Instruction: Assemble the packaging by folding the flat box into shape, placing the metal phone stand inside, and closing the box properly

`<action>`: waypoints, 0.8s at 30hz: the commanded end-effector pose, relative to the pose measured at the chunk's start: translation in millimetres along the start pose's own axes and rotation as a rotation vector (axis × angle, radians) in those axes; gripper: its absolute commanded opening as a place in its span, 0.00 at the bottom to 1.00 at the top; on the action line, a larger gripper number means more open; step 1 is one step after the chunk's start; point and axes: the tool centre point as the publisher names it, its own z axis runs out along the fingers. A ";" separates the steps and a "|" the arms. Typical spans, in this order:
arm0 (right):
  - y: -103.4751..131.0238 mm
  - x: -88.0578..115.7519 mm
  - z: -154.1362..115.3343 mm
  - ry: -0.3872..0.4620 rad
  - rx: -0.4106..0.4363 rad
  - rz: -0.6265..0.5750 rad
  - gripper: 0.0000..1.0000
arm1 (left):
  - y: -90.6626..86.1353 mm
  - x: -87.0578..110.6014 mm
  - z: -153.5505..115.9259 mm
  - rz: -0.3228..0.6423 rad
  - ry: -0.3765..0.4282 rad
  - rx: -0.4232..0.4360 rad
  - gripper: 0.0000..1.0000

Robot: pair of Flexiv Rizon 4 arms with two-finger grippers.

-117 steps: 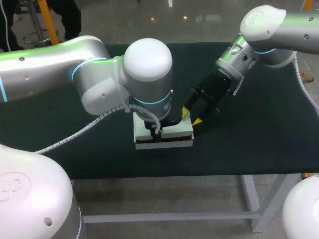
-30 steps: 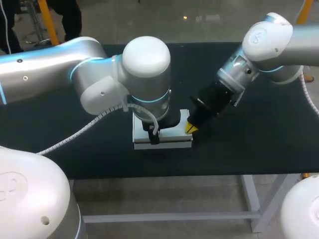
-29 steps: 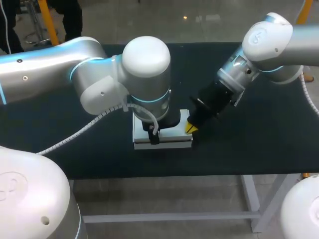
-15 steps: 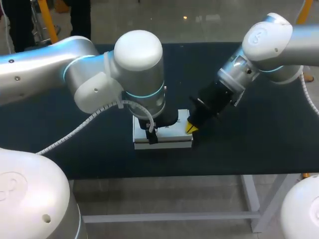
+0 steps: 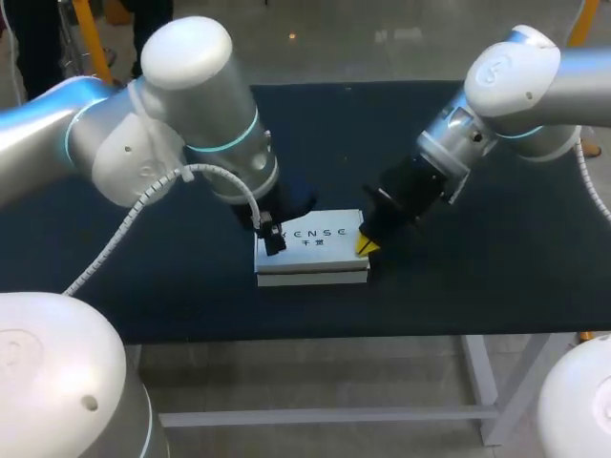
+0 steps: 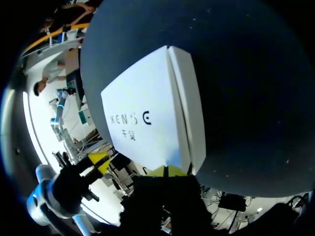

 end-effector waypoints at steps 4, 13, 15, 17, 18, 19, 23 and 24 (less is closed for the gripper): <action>1.5 -0.8 0.3 0.000 0.003 -0.001 0.00 | 8.9 -10.6 11.0 -0.014 0.064 0.049 0.00; 1.5 0.2 1.5 -0.002 0.004 0.001 0.00 | 11.7 -12.3 20.7 -0.019 0.086 0.053 0.00; 1.5 0.2 1.6 -0.002 0.004 0.002 0.00 | 12.3 -13.0 22.4 -0.018 0.092 0.054 0.00; 1.6 0.2 1.7 -0.002 0.004 0.002 0.00 | 12.6 -13.1 24.3 -0.019 0.092 0.053 0.00; 1.6 0.1 1.8 -0.002 0.004 0.003 0.00 | 12.9 -13.1 24.7 -0.019 0.093 0.053 0.00; 1.6 0.1 1.9 -0.003 0.004 0.003 0.00 | 13.3 -13.1 25.1 -0.019 0.095 0.054 0.00; 1.9 -0.3 2.2 -0.002 0.005 0.004 0.00 | 14.4 -12.7 26.9 -0.023 0.099 0.054 0.00; 1.9 -0.6 2.3 -0.002 0.005 0.004 0.00 | 15.0 -12.5 27.2 -0.024 0.100 0.054 0.00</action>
